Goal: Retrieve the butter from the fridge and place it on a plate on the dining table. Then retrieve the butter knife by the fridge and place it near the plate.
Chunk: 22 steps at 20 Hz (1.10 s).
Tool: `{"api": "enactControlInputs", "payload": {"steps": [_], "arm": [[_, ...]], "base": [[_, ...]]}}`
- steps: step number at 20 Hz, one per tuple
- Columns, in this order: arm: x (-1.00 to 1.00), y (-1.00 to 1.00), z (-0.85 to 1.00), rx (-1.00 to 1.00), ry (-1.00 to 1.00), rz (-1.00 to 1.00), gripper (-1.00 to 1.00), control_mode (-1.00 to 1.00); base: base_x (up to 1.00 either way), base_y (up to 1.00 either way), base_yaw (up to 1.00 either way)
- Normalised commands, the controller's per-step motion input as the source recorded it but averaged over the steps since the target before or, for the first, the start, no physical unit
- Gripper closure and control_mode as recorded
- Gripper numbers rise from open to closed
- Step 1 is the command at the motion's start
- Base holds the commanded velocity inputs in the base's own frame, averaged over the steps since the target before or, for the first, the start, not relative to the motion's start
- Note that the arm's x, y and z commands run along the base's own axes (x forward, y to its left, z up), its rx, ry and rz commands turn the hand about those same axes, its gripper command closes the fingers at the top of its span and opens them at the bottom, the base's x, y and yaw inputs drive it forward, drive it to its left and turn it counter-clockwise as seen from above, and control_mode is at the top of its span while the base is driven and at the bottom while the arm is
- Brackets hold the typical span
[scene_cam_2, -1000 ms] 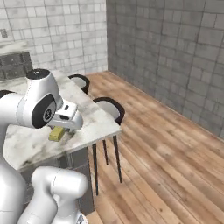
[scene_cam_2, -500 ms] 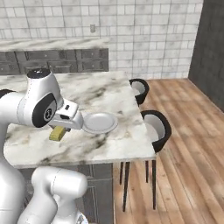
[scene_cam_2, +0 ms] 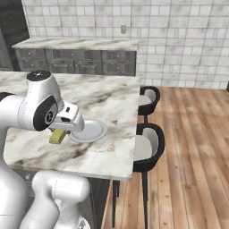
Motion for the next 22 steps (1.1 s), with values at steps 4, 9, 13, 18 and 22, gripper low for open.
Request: {"api": "enactControlInputs", "payload": {"steps": [4, 9, 13, 18, 22], "arm": [[0.0, 0.0, 0.0, 0.0, 0.0, 0.0, 1.0, 1.0], [0.48, 0.37, 0.0, -0.04, 0.02, 0.07, 1.0, -1.0], [0.98, 0.11, -0.21, -0.07, 0.07, 0.05, 1.0, -1.0], [1.0, -0.02, -0.54, 0.0, 0.22, 0.02, 1.0, -1.0], [0.91, -0.02, -0.46, 0.0, 0.21, 0.0, 1.0, -1.0]], "base": [[0.06, 0.32, 0.0], [0.0, 0.12, 0.0], [0.0, 0.0, 0.0], [0.0, 0.0, 0.0], [0.0, 0.0, 0.0]]}}
